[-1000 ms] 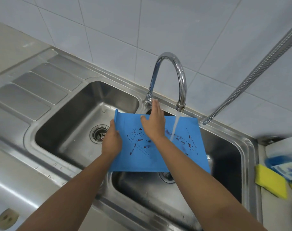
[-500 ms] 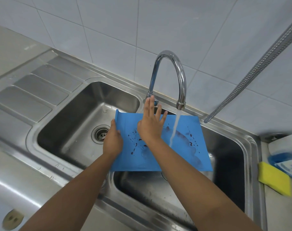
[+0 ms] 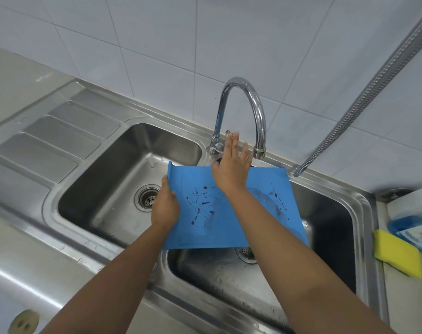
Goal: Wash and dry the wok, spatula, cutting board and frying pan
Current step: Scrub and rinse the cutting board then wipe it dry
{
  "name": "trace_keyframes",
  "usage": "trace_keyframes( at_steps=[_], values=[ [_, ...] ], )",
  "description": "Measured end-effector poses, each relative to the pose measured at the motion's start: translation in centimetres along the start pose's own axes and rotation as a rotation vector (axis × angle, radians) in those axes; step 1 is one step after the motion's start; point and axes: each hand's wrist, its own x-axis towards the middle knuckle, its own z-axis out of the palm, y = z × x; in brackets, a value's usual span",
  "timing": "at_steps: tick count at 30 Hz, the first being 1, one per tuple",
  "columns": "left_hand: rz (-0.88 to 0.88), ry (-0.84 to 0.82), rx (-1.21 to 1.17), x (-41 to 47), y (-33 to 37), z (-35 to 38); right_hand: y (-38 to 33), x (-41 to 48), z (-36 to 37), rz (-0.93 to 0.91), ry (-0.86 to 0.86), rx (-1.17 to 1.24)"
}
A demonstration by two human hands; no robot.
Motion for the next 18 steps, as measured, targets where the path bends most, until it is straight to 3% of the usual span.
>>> trace_keyframes(
  at_steps=[3, 7, 12, 18],
  values=[
    [0.014, 0.006, 0.028, 0.1, -0.1, 0.0, 2.7, -2.4, -0.5, 0.102, 0.024, 0.041],
    [0.039, 0.009, 0.018, 0.3, -0.7, 0.2, 7.7, -6.8, -0.7, 0.4, 0.108, 0.149],
    [-0.001, 0.005, 0.015, 0.3, -0.8, 0.3, 14.1, -11.5, -1.8, 0.647, 0.233, 0.201],
    [0.032, 0.016, 0.072, 0.6, -0.9, -0.4, 19.3, -14.0, -2.4, 0.722, 0.104, 0.426]
  ],
)
